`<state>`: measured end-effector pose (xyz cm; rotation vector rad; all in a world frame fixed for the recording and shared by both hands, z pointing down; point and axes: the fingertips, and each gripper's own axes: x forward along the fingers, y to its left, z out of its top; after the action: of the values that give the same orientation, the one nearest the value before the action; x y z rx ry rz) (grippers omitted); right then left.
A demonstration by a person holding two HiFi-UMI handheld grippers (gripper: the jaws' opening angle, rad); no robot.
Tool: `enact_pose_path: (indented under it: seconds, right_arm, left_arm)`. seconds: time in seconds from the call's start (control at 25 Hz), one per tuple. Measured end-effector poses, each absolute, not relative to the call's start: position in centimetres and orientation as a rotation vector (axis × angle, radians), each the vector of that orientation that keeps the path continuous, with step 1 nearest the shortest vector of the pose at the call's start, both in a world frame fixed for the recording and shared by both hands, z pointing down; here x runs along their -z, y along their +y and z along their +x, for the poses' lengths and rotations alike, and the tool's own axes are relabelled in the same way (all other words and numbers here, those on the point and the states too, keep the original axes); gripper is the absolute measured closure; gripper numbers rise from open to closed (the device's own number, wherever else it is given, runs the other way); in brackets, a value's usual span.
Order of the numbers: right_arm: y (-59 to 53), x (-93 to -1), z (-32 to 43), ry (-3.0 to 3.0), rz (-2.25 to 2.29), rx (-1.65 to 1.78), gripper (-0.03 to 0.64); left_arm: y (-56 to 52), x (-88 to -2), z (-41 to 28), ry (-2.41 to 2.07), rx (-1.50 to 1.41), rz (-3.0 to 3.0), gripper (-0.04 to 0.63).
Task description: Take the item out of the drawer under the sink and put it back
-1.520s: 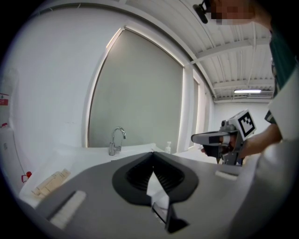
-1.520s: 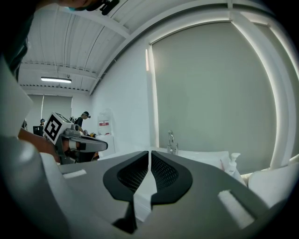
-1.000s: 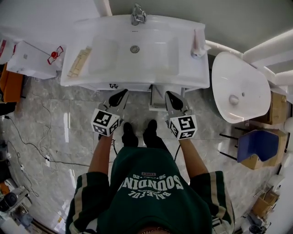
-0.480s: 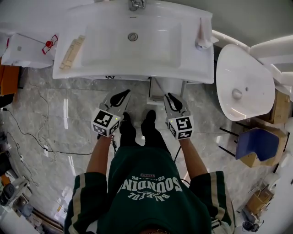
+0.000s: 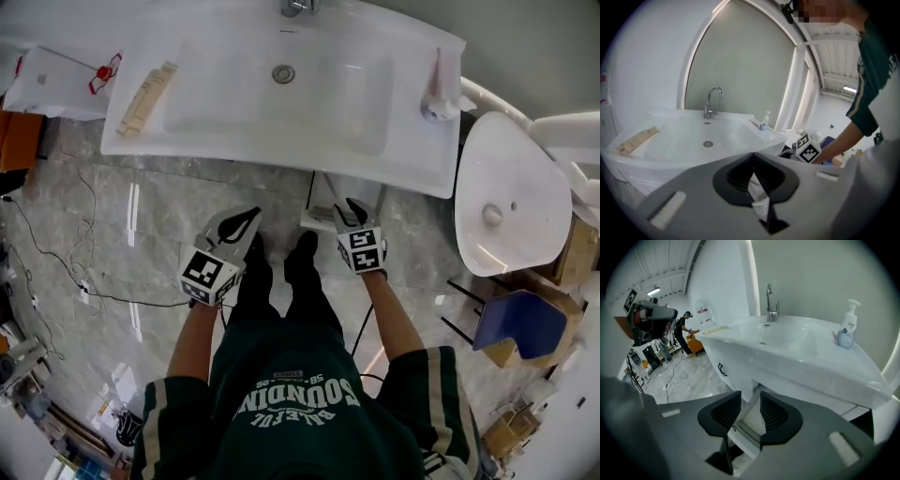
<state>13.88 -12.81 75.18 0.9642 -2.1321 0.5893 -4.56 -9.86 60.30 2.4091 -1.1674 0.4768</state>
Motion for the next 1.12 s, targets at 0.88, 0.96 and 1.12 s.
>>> enact_pose_path:
  seconds: [0.88,0.96,1.12]
  right_arm:
    - [-15.9,-97.9,14.2,-1.779,0.663,-0.550,0.512]
    - [-15.9,-98.7,14.1,-1.760,0.666,-0.558,0.512]
    - [-15.7,-100.3,14.6,-1.695,0.676,-0.573,0.512]
  left_arm:
    - [-6.1,-67.1,-7.6,-1.264,-0.519,2.195,0.545]
    - [-5.6,-67.4,-8.2,-1.272,-0.526,2.177,0.545]
    - [-5.1,-68.1,-8.8,-1.275,-0.539,2.152,0.545]
